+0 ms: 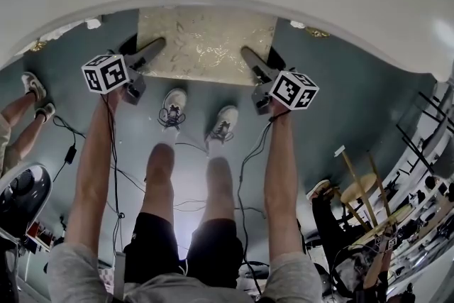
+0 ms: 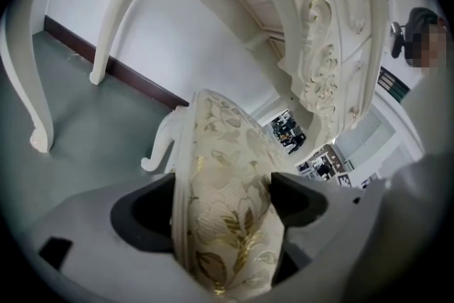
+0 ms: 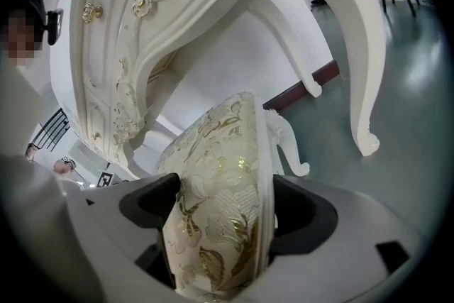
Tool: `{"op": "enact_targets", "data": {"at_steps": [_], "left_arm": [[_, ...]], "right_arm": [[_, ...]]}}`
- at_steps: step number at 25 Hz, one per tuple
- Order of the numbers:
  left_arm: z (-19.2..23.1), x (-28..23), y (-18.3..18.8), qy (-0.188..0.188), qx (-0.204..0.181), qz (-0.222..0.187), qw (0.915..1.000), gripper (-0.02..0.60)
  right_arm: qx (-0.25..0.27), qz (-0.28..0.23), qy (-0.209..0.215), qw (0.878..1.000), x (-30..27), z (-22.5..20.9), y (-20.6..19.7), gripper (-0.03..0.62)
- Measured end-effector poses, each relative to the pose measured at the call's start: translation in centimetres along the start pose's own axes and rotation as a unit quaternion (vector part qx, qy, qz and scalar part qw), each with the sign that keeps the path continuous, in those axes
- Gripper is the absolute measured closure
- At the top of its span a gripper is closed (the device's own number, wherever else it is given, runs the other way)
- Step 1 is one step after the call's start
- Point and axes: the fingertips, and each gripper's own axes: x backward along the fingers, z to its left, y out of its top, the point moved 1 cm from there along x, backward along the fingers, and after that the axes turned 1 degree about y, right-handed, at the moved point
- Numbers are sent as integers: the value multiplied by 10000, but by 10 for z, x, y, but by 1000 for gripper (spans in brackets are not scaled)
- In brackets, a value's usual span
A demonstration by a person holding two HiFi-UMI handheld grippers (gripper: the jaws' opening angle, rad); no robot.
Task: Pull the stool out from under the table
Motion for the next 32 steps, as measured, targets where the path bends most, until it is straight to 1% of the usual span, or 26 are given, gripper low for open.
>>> {"op": "enact_targets", "data": {"at_steps": [7,12,17,21,24,28,32], "left_arm": [[-3,1,-1,103,-74,200,9997,161],[-16,1,-7,258,-245,118,9993,161],[-47,2,-7,337,-424,155,9984,163],[-66,-4,-19,326,-607,327,9971,164],[-83,-9,-25,242,-770,414,9959,166],[-112,-23,-23,70,-991,506,9938,166],[-160,-37,-32,-75,-1194,555,9913,166]], "right_arm": [[-23,129,-110,9999,4,1,-2,160],[-96,-11,-286,9995,23,-3,-7,164],[-335,-144,-425,9984,57,-7,-7,171],[-580,-281,-525,9965,84,-18,-22,175],[-691,-408,-566,9952,105,-23,-29,175],[-792,-704,-645,9923,136,-31,-24,178],[-844,-984,-708,9890,187,-44,-18,180]]}}
